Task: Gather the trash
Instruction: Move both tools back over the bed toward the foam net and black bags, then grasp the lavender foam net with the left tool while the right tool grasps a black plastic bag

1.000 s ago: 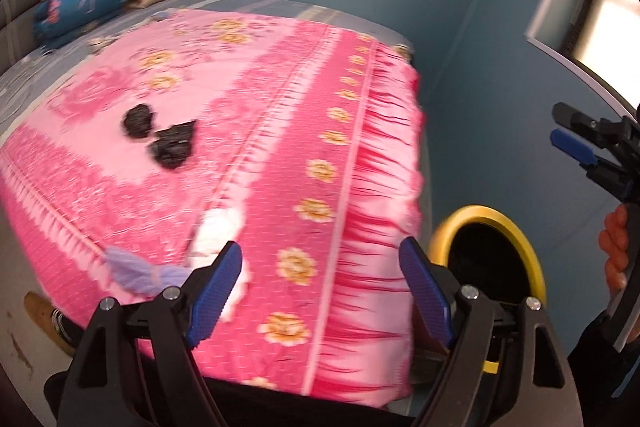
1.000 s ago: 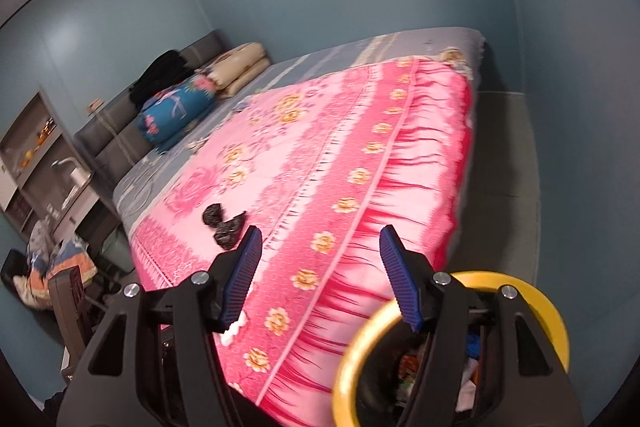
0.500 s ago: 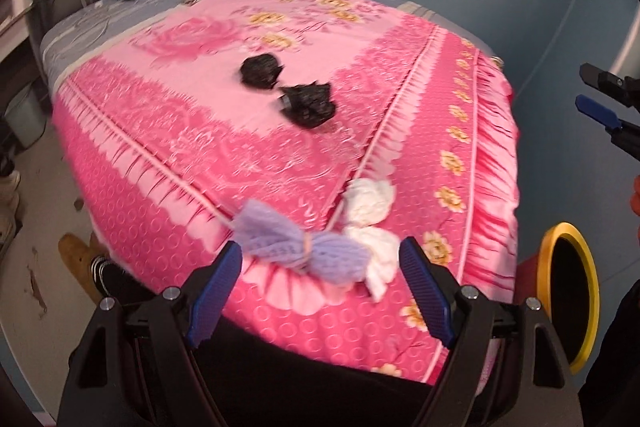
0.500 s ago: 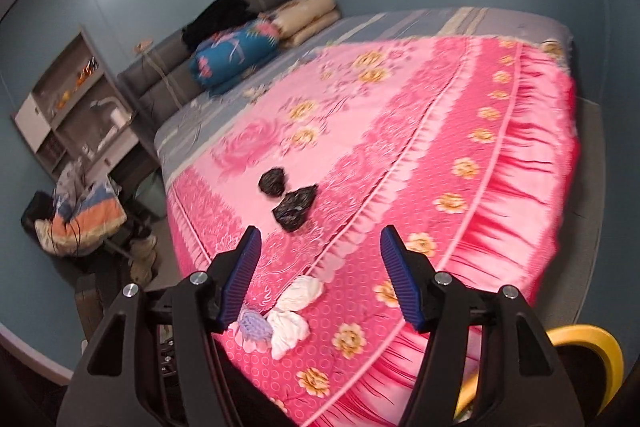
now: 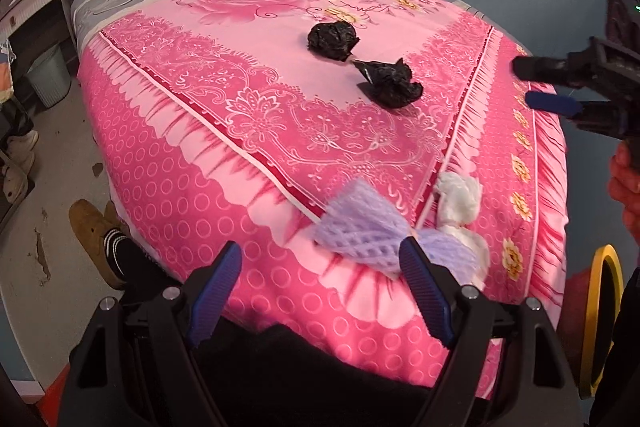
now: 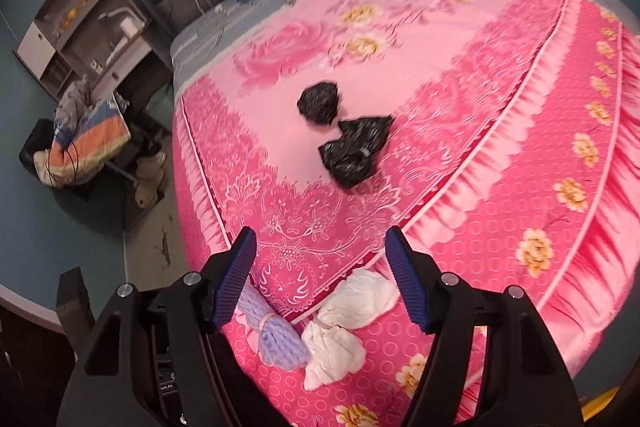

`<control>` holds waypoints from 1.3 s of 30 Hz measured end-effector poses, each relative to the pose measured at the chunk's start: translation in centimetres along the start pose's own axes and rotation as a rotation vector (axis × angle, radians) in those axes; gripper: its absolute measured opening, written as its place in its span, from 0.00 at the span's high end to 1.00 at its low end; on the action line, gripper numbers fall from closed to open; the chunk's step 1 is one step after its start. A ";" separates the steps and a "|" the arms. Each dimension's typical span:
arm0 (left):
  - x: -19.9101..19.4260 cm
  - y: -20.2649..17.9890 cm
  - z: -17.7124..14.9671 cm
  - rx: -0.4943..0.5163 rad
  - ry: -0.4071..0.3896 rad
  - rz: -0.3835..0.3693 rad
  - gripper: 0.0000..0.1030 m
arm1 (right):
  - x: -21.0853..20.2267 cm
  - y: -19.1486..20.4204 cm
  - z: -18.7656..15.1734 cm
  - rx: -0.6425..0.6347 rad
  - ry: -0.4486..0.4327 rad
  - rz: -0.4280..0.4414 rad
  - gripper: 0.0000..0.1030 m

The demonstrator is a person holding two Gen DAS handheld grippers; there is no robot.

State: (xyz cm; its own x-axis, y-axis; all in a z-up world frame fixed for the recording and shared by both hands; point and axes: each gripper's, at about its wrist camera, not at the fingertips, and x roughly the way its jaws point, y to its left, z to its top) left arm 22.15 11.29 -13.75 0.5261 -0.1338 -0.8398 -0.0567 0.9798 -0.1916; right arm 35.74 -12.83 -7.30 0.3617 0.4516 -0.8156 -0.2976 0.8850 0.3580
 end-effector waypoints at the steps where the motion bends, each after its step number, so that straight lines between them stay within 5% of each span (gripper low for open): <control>1: 0.2 0.1 0.2 0.000 -0.003 0.000 0.25 | 1.7 0.1 0.5 0.011 0.033 0.004 0.38; 20: 5.5 -0.2 2.0 0.064 0.061 -0.094 0.25 | 14.1 -0.5 5.8 0.049 0.164 -0.109 0.38; 24: 6.0 -1.2 2.4 0.093 0.071 -0.121 0.42 | 15.6 0.1 5.8 0.020 0.181 -0.133 0.40; 31: 7.1 -3.5 2.9 0.153 0.091 -0.152 0.72 | 17.5 0.1 5.7 0.020 0.217 -0.150 0.63; 35: 7.5 -4.7 2.6 0.181 0.094 -0.145 0.83 | 18.2 0.1 5.5 0.013 0.236 -0.162 0.84; 39: 7.3 -4.8 2.6 0.170 0.090 -0.154 0.90 | 18.1 0.1 5.5 0.004 0.225 -0.164 0.93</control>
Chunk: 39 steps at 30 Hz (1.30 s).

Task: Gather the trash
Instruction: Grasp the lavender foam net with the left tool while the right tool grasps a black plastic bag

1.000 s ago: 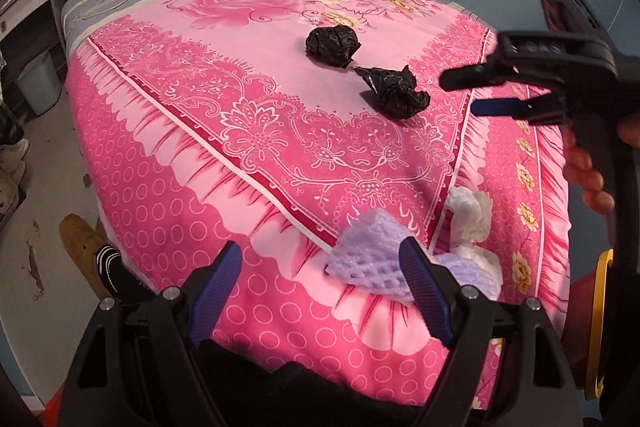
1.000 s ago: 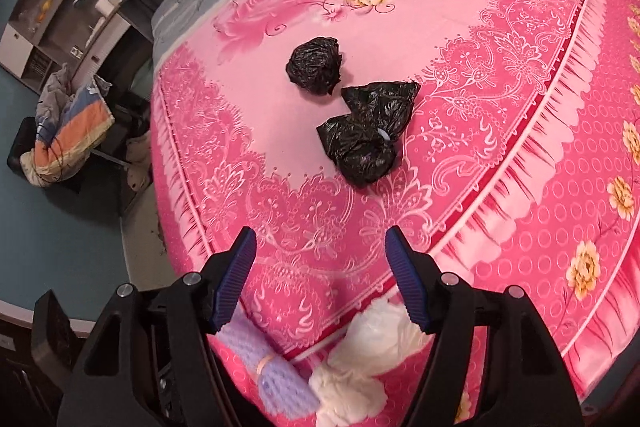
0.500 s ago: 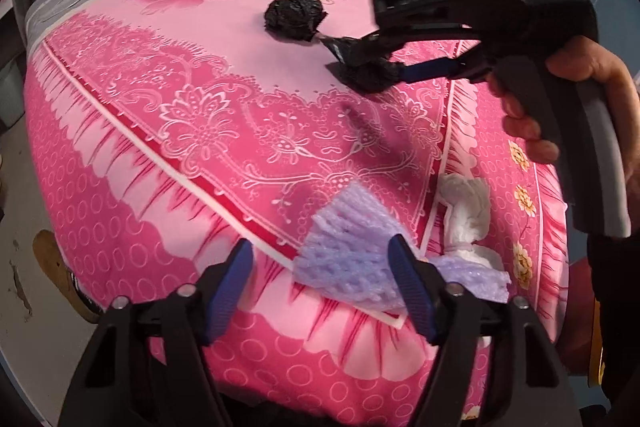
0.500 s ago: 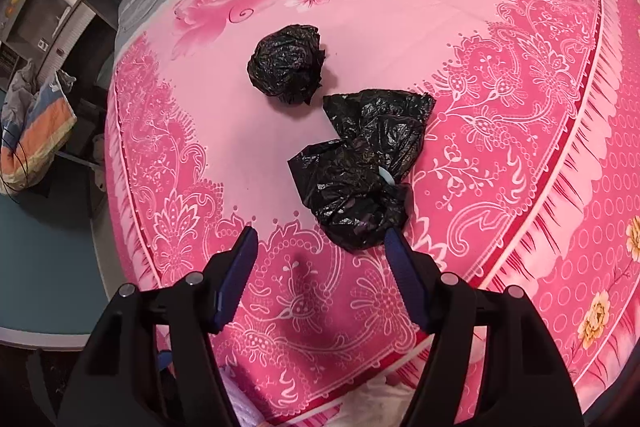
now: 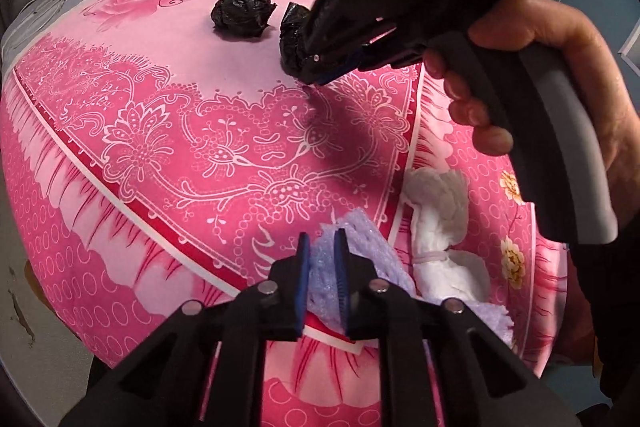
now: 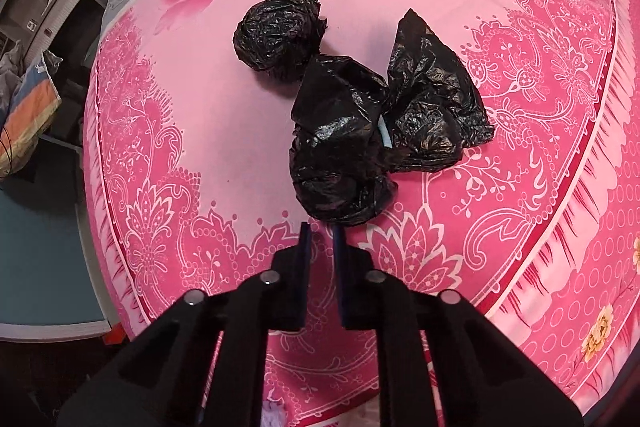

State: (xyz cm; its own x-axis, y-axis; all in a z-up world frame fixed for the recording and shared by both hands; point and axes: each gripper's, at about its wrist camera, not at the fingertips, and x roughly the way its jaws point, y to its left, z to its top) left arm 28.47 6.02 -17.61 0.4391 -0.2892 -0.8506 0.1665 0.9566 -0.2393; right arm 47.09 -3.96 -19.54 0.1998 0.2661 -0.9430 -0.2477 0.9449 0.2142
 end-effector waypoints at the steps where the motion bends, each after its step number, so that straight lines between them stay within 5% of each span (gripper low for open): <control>1: -0.2 0.1 0.0 -0.001 -0.002 -0.004 0.90 | -0.1 0.0 0.0 -0.004 -0.005 0.004 0.95; 19: -3.2 1.4 -0.7 -0.071 -0.019 -0.074 0.91 | -5.4 -1.0 0.8 -0.008 -0.150 0.101 0.97; 21: -3.4 1.6 -0.8 -0.077 -0.021 -0.075 0.91 | -5.2 -1.2 1.4 0.012 -0.145 0.086 0.89; 23: -3.6 1.8 -0.8 -0.079 -0.025 -0.079 0.91 | -4.9 -1.6 2.0 0.044 -0.158 0.060 0.46; 33: -4.1 2.7 -0.7 -0.102 -0.039 -0.077 0.91 | 0.7 -1.5 4.0 0.036 -0.082 -0.094 0.56; 35: -4.1 3.1 -0.8 -0.110 -0.037 -0.076 0.91 | 0.4 -1.3 4.0 0.041 -0.088 -0.090 0.81; 39: -4.5 3.5 -0.9 -0.111 -0.044 -0.069 0.91 | -1.8 -0.6 3.1 -0.002 -0.092 -0.037 0.96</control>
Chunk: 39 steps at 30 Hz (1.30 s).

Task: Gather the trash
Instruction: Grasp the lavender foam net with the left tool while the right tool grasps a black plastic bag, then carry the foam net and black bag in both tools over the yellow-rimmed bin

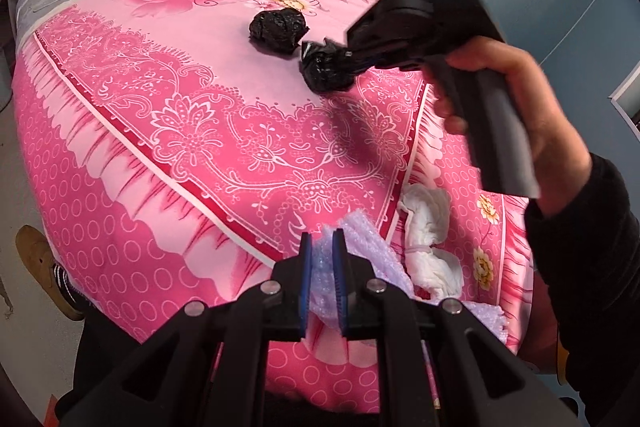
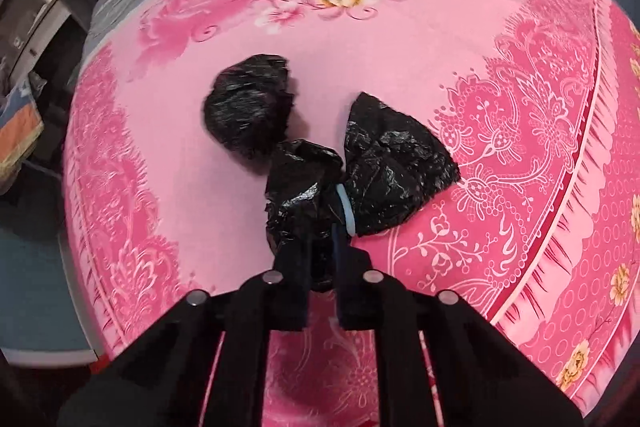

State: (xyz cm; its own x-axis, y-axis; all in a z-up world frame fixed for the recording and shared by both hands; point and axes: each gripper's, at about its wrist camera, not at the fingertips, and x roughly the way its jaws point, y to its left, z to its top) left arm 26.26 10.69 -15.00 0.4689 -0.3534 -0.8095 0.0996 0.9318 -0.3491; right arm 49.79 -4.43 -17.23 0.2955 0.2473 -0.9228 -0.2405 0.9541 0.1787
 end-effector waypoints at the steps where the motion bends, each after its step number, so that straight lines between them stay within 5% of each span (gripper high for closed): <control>1: -0.2 0.0 0.0 0.000 -0.005 0.000 0.91 | -0.7 -0.1 -0.2 0.002 -0.002 0.018 0.96; 20: -4.8 -6.1 -1.1 0.104 -0.103 -0.010 0.91 | -21.0 -4.0 -12.7 -0.003 -0.234 0.212 0.97; 30: -7.8 -14.6 -2.4 0.255 -0.154 -0.102 0.90 | -31.4 -9.9 -22.9 0.108 -0.425 0.167 0.97; 39: -9.0 -23.7 -3.7 0.381 -0.163 -0.224 0.90 | -39.0 -15.6 -31.7 0.250 -0.551 0.035 0.97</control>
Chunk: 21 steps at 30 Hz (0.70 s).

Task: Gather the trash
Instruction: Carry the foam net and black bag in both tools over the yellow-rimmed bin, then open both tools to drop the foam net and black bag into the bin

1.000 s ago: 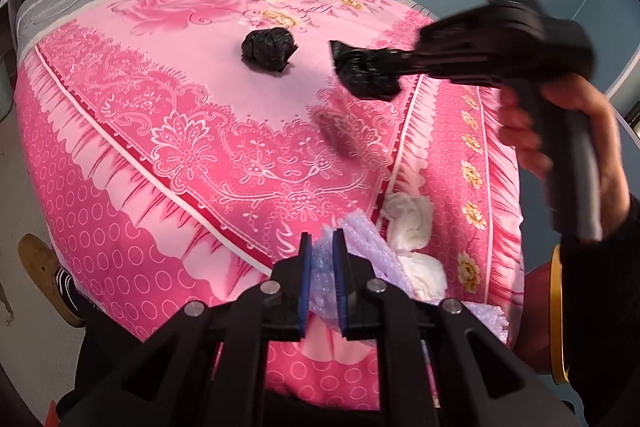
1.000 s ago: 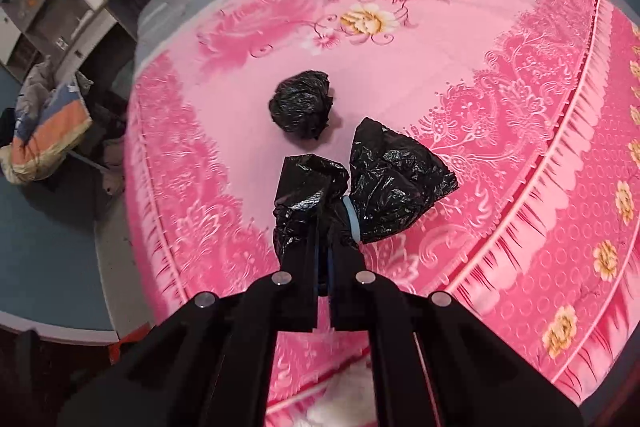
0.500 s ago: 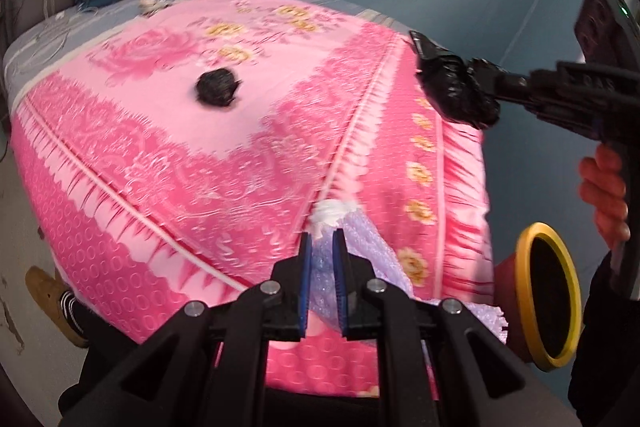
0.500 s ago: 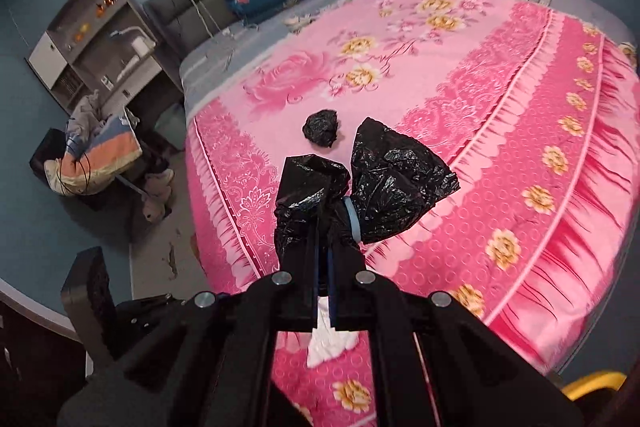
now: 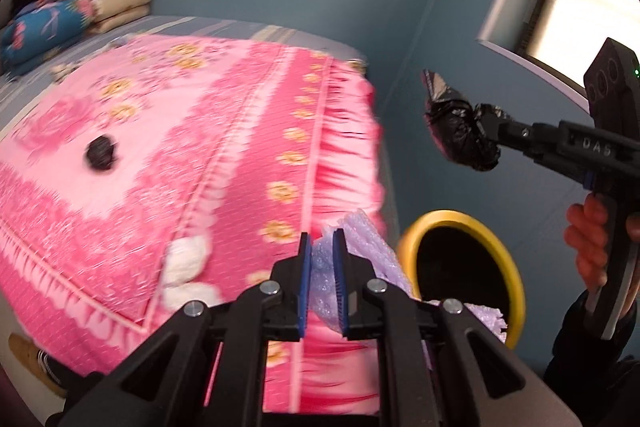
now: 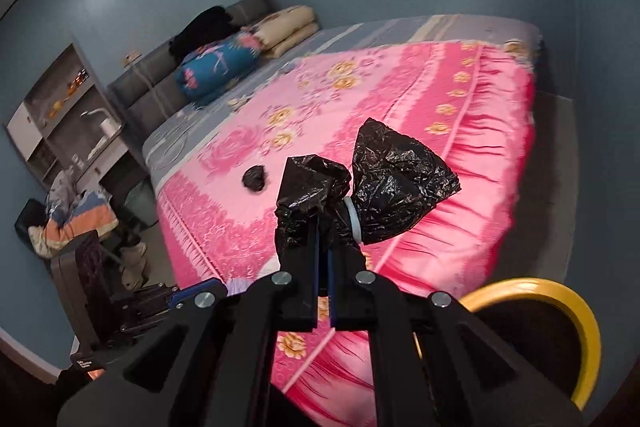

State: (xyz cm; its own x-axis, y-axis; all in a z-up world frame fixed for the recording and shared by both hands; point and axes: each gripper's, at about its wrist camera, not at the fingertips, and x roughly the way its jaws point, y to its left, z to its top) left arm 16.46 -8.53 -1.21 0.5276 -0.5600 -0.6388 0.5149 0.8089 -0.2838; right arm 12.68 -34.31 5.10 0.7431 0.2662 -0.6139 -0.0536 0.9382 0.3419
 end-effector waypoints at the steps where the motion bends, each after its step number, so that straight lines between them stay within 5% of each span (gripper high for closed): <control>1: 0.2 -1.1 0.2 0.018 -0.002 -0.011 0.90 | -1.2 -0.6 -0.3 0.014 -0.013 -0.031 0.97; 12: 2.9 -10.0 0.1 0.141 0.031 -0.110 0.90 | -8.5 -7.6 -3.4 0.181 -0.070 -0.211 0.96; 21: 5.8 -13.3 -1.3 0.164 0.091 -0.121 0.90 | -9.3 -12.4 -4.6 0.272 -0.070 -0.242 0.96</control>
State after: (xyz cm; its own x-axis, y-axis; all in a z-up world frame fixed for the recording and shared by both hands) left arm 11.83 -22.28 -2.11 0.3960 -0.6269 -0.6709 0.6778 0.6925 -0.2471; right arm 3.39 -47.45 3.31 0.7572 0.0195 -0.6529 0.3013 0.8764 0.3757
